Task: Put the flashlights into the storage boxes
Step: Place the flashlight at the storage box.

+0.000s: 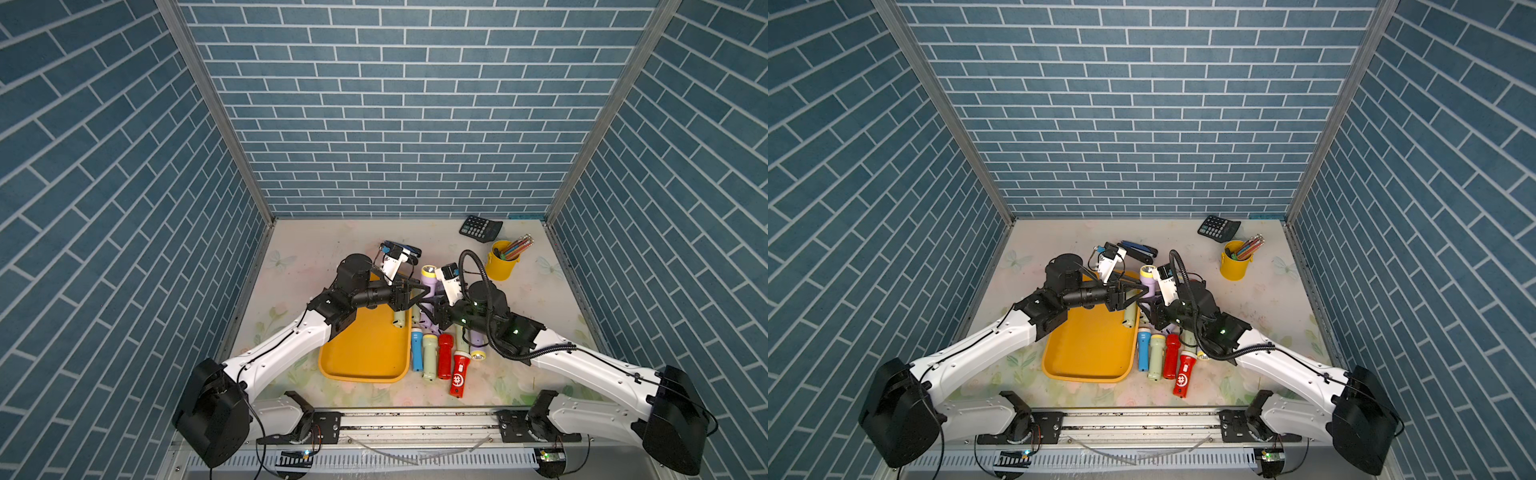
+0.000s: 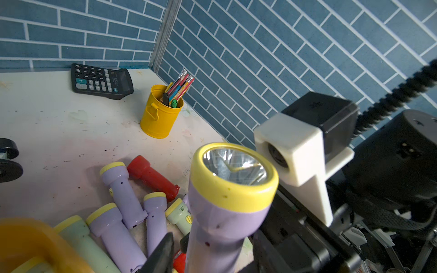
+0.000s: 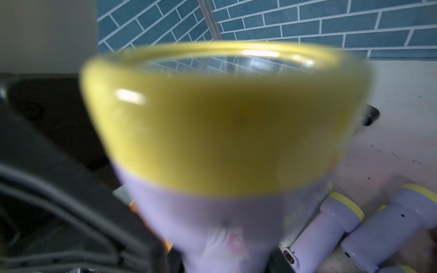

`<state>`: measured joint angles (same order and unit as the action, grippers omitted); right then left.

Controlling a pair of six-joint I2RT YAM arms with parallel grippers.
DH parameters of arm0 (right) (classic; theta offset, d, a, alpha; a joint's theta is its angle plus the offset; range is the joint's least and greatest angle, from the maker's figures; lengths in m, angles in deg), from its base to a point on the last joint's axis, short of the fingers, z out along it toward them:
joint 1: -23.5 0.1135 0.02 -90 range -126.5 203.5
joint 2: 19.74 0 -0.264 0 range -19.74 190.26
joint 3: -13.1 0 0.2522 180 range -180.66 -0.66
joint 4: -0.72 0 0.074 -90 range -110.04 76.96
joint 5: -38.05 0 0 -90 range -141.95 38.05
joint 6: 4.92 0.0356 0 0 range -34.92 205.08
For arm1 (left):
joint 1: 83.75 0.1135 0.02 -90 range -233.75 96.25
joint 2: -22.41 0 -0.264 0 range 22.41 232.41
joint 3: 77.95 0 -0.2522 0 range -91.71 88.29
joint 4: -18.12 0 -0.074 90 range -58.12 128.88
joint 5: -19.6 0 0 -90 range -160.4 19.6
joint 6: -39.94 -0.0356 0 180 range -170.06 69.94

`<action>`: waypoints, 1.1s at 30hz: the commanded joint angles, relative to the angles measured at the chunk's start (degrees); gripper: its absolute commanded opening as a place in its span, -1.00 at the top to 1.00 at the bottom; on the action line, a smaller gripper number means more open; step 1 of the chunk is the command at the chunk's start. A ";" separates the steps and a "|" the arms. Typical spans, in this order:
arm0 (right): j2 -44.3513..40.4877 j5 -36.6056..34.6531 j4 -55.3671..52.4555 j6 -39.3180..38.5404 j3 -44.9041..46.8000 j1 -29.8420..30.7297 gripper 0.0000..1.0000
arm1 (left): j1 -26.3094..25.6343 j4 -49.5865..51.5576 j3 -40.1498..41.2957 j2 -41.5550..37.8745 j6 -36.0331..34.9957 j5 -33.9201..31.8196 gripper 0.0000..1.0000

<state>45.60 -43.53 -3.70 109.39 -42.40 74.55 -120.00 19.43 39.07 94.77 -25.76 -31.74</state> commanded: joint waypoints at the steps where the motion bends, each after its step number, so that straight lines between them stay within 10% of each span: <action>1: 0.09 2.06 5.34 -2.12 0.87 -0.24 0.42 | -0.73 -3.90 0.83 0.85 1.47 -0.32 -0.08; 19: 2.05 2.58 6.55 -1.65 0.86 -0.64 0.39 | -1.48 1.56 0.16 0.00 -1.68 -3.86 0.34; 26: 1.55 3.68 4.22 1.96 0.89 -3.09 -0.25 | -1.30 15.93 -4.11 -0.04 -6.07 -8.95 0.47; 33: 0.49 4.59 -0.89 4.38 0.95 -5.97 -0.40 | 2.50 32.65 -7.93 1.54 -8.85 -13.26 0.44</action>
<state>47.41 -38.83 -2.71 111.82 -42.33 69.69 -119.47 41.18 32.89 95.23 -32.38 -42.71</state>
